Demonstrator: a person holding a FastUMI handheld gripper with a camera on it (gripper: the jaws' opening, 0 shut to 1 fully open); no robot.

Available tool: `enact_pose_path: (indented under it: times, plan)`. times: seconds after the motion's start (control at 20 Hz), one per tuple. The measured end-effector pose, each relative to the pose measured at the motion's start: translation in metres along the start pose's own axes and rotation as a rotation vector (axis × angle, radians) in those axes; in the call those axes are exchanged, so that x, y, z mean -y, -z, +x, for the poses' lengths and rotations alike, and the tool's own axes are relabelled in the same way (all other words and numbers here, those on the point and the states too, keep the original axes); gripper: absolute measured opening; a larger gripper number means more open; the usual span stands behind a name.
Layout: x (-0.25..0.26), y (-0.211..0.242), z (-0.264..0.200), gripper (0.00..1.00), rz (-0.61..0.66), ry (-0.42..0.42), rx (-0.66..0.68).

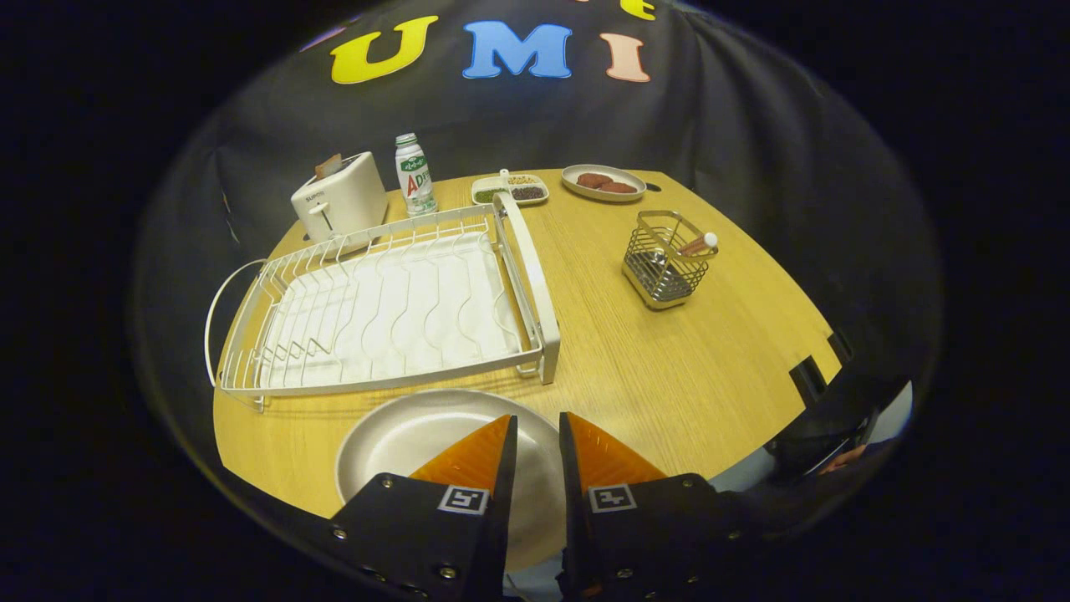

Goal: Take the plate from the dish rack, then take the spoon from the basket and place it into the plate.

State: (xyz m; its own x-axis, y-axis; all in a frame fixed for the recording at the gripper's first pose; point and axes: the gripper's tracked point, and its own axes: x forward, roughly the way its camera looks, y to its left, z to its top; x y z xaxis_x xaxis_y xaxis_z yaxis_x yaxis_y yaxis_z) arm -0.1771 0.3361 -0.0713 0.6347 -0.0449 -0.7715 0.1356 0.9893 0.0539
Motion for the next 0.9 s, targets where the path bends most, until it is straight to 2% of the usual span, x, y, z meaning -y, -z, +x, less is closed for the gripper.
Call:
enact_pose_path:
  times: [0.35,0.9]
  plan:
    - [0.046,-0.045,-0.001,0.29,0.020,0.138,0.115]
    - [0.124,-0.095,0.028,0.29,0.117,0.267,0.155]
